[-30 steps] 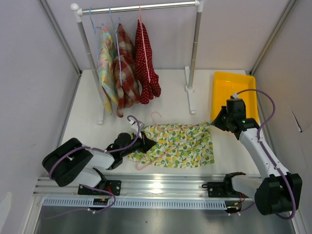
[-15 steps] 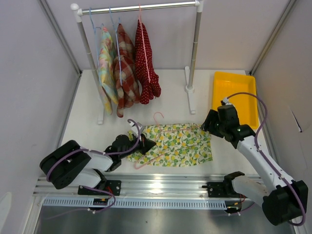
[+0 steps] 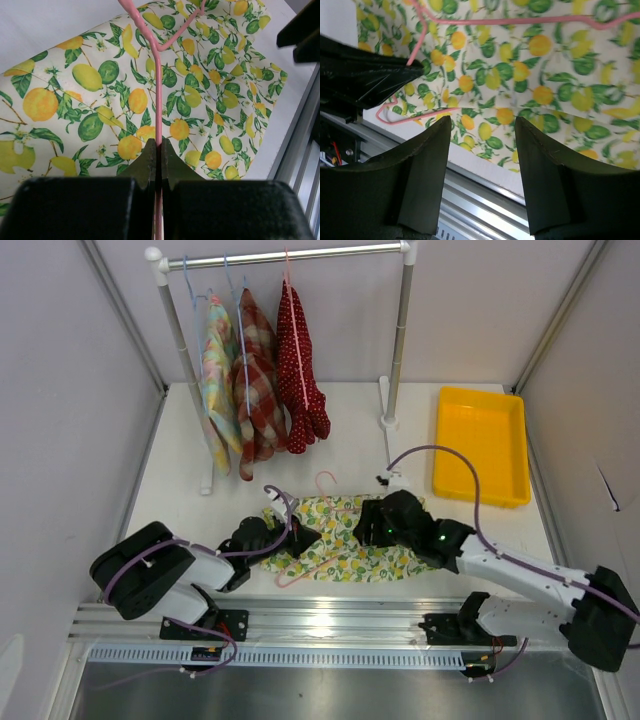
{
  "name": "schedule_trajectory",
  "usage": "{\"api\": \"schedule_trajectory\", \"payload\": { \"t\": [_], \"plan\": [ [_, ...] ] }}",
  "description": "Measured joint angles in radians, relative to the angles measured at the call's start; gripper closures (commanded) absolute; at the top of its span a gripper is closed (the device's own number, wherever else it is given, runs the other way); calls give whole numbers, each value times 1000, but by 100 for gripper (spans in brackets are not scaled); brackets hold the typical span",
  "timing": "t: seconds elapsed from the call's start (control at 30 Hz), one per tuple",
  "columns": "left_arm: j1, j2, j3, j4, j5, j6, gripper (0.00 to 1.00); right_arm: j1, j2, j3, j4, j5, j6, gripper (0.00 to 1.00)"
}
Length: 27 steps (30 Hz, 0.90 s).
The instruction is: Place the skirt on the hanger
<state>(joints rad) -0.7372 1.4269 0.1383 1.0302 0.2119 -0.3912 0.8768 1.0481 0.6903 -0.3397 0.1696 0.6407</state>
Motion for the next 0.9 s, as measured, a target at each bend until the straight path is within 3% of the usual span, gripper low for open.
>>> {"api": "schedule_trajectory", "payload": {
  "t": [0.4, 0.9],
  "plan": [
    [0, 9, 2, -10, -15, 0, 100, 321, 499, 141, 273, 75, -17, 43],
    [7, 10, 23, -133, -65, 9, 100, 393, 636, 219, 311, 191, -29, 43]
  ]
}}
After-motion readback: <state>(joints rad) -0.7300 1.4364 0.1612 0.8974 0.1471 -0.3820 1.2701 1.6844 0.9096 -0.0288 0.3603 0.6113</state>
